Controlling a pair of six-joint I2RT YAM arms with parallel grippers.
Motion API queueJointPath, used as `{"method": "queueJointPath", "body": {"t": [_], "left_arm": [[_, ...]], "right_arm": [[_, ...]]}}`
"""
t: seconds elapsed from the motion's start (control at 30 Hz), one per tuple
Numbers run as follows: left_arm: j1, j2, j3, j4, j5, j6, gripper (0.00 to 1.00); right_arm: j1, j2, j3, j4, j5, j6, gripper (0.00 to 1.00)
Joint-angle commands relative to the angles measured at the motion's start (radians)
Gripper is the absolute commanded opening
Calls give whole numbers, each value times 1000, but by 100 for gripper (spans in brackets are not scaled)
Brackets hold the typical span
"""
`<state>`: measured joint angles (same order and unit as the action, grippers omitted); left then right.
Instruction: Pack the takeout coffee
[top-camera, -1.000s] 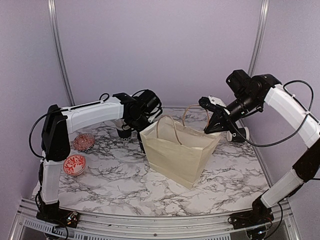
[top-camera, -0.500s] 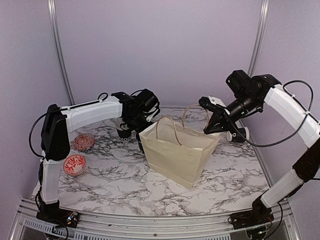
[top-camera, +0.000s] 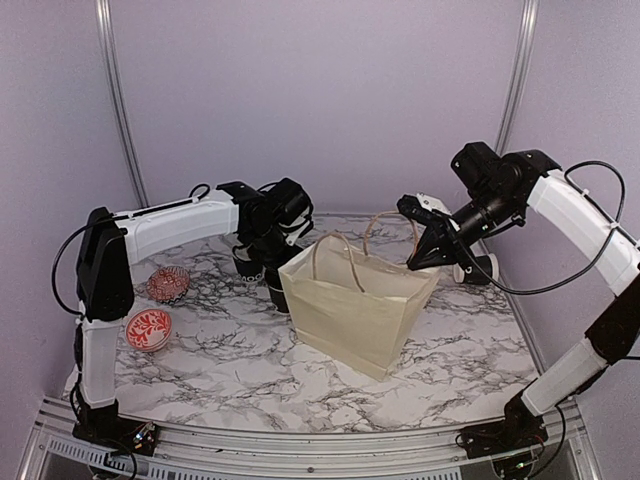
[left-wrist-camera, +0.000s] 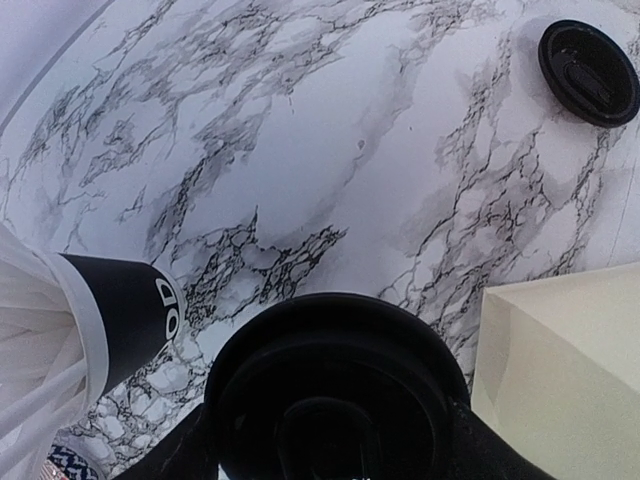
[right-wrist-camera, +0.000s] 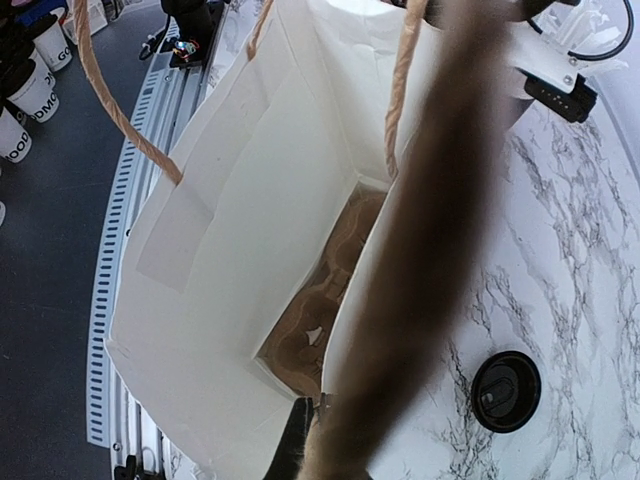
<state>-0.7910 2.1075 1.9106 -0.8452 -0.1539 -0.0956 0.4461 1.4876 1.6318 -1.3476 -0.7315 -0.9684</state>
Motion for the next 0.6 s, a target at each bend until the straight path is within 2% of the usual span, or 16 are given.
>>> {"method": "queueJointPath", "body": {"t": [0.0,0.27,0.57], "left_arm": [[4,-101,-59,-125,21,-11,65],[-9,-313,-273,-126,24,-37,61],[-89,-447,-446,-103,24,-88,58]], "right_arm": [[-7,-10,-6,-15,-23,7,1],[-7,3,-13,-3,-37,2,1],[2,38,3,14,-72,2,2]]}}
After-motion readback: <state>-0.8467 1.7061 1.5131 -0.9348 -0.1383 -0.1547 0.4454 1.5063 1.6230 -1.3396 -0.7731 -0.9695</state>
